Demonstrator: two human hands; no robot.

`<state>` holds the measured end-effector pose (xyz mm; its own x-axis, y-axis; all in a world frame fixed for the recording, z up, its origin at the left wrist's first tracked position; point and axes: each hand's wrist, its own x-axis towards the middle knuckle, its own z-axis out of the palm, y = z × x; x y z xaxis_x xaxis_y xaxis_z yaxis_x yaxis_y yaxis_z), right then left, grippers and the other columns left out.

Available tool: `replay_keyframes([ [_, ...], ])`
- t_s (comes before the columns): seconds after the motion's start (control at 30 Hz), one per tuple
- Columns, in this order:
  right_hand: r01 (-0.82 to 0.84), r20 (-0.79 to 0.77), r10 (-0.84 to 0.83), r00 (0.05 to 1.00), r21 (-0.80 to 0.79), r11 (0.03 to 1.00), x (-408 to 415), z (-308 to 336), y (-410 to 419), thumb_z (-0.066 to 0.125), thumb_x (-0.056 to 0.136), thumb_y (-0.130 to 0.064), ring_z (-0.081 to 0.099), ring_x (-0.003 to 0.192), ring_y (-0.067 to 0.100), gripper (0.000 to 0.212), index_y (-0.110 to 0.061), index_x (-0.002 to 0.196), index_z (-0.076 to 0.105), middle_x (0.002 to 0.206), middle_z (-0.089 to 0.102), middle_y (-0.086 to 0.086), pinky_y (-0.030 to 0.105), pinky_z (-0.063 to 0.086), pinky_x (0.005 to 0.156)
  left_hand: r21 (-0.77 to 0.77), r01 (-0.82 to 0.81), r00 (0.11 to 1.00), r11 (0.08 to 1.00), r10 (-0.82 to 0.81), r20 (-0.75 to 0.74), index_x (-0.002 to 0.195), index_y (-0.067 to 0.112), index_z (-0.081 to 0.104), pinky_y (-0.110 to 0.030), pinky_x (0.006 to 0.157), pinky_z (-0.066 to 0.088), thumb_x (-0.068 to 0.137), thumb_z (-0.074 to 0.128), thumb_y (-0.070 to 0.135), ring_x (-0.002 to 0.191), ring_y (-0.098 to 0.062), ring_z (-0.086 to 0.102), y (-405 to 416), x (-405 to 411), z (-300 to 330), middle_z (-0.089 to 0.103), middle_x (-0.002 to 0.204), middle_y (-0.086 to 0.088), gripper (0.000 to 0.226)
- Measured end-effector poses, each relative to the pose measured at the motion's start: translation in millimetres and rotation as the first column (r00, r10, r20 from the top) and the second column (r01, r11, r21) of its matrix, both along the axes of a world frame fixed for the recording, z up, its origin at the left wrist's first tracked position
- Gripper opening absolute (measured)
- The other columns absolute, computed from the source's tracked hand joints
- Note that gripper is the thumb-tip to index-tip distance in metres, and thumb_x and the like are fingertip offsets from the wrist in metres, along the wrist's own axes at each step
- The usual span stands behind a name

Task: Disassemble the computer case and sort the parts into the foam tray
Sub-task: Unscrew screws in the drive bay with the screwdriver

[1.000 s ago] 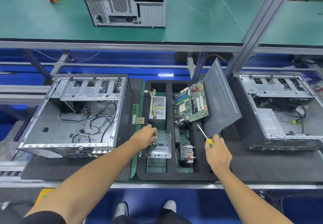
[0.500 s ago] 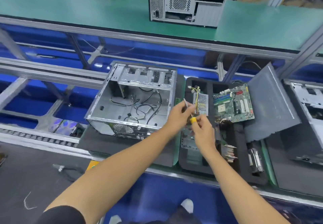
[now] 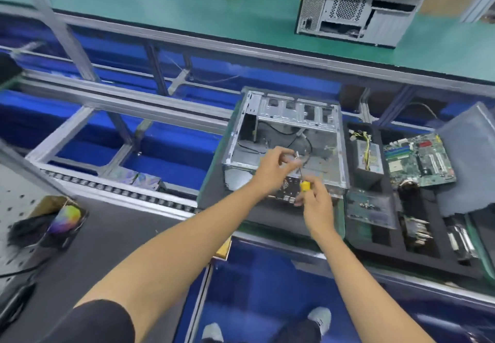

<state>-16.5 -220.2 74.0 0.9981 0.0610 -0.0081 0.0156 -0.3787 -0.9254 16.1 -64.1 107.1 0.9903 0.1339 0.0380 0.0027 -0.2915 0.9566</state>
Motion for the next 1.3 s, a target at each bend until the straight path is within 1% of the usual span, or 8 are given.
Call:
replay_keyframes([
  [0.13, 0.078, -0.152, -0.062, 0.986, 0.101, 0.992, -30.1, -18.8, 32.3, 0.041, 0.097, 0.005, 0.063, 0.07, 0.023, 0.033, -0.023, 0.097, 0.057, 0.086, 0.065, 0.013, 0.037, 0.055, 0.062, 0.226, -0.173, 0.98, 0.959, 0.145, 0.135, 0.105, 0.014, 0.066, -0.029, 0.086, 0.038, 0.1, 0.065, 0.022, 0.095, -0.018, 0.055, 69.3, -51.7, -29.8, 0.062, 0.098, -0.002, 0.01],
  [0.23, 0.084, -0.253, -0.075, 0.965, 0.027, 0.996, -55.4, -42.1, 40.4, 0.044, 0.101, -0.002, 0.066, 0.066, 0.024, 0.023, -0.023, 0.093, 0.05, 0.084, 0.069, 0.016, 0.043, 0.057, 0.066, 0.215, -0.22, 0.972, 0.952, 0.231, -0.029, 0.095, 0.008, 0.061, -0.036, 0.077, 0.041, 0.102, 0.06, 0.018, 0.086, -0.025, 0.055, 115.8, -97.0, -58.1, 0.061, 0.09, -0.009, 0.012],
  [0.33, 0.066, -0.349, -0.095, 0.932, -0.094, 0.993, -78.9, -68.8, 42.1, 0.044, 0.104, -0.008, 0.07, 0.064, 0.02, 0.018, -0.023, 0.093, 0.048, 0.083, 0.073, 0.008, 0.045, 0.056, 0.073, 0.301, 0.019, 0.947, 0.953, 0.079, -0.311, 0.104, 0.001, 0.063, -0.044, 0.094, 0.046, 0.102, 0.057, 0.01, 0.1, -0.03, 0.06, 144.7, -139.3, -94.5, 0.063, 0.106, -0.017, 0.011],
  [0.5, 0.071, -0.504, -0.065, 0.861, -0.008, 0.997, -107.5, -94.8, 48.7, 0.045, 0.096, 0.012, 0.068, 0.07, 0.034, 0.023, -0.01, 0.092, 0.039, 0.083, 0.065, 0.024, 0.039, 0.055, 0.059, 0.408, 0.518, 0.771, 0.752, -0.205, -0.602, 0.135, 0.005, 0.056, -0.033, 0.107, 0.038, 0.101, 0.053, 0.007, 0.128, -0.032, 0.051, 140.0, -180.3, -141.9, 0.054, 0.138, -0.016, 0.034],
  [0.7, 0.098, -0.582, -0.084, 0.809, -0.007, 0.995, -120.4, -105.0, 51.3, 0.049, 0.096, 0.007, 0.075, 0.073, 0.033, 0.021, -0.011, 0.097, 0.04, 0.087, 0.073, 0.019, 0.027, 0.047, 0.046, 0.48, 0.611, 0.714, 0.63, -0.175, -0.679, 0.129, 0.012, 0.052, -0.047, 0.095, 0.05, 0.097, 0.045, 0.004, 0.104, -0.035, 0.059, 134.4, -169.5, -147.8, 0.057, 0.127, -0.021, 0.033],
  [0.8, 0.131, -0.595, -0.085, 0.799, 0.034, 0.991, -119.1, -102.5, 51.7, 0.05, 0.096, 0.005, 0.076, 0.075, 0.032, 0.02, -0.012, 0.097, 0.041, 0.088, 0.075, 0.017, 0.027, 0.047, 0.047, 0.564, 0.583, 0.743, 0.585, -0.104, -0.661, 0.129, 0.014, 0.056, -0.044, 0.099, 0.049, 0.097, 0.048, 0.007, 0.115, -0.036, 0.06, 134.3, -160.9, -148.5, 0.06, 0.129, -0.016, 0.034],
  [1.03, 0.169, -0.622, -0.07, 0.78, 0.1, 0.981, -119.3, -97.8, 54.2, 0.044, 0.102, -0.002, 0.077, 0.077, 0.029, 0.008, -0.009, 0.099, 0.041, 0.088, 0.077, 0.013, 0.03, 0.049, 0.051, 0.714, 0.681, 0.732, 0.162, -0.183, -0.656, 0.137, 0.017, 0.044, -0.042, 0.103, 0.038, 0.097, 0.058, 0.012, 0.13, -0.032, 0.047, 122.7, -158.2, -155.2, 0.053, 0.139, -0.009, 0.043],
  [1.3, 0.145, -0.643, -0.044, 0.765, 0.104, 0.984, -122.0, -90.7, 50.6, 0.045, 0.099, -0.001, 0.077, 0.078, 0.03, 0.011, -0.01, 0.098, 0.041, 0.087, 0.077, 0.012, 0.028, 0.048, 0.052, 0.762, 0.365, 0.892, 0.534, 0.035, -0.451, 0.133, 0.024, 0.05, -0.038, 0.099, 0.044, 0.101, 0.05, 0.02, 0.126, -0.026, 0.047, 148.0, -174.9, -151.6, 0.048, 0.134, -0.002, 0.032],
])
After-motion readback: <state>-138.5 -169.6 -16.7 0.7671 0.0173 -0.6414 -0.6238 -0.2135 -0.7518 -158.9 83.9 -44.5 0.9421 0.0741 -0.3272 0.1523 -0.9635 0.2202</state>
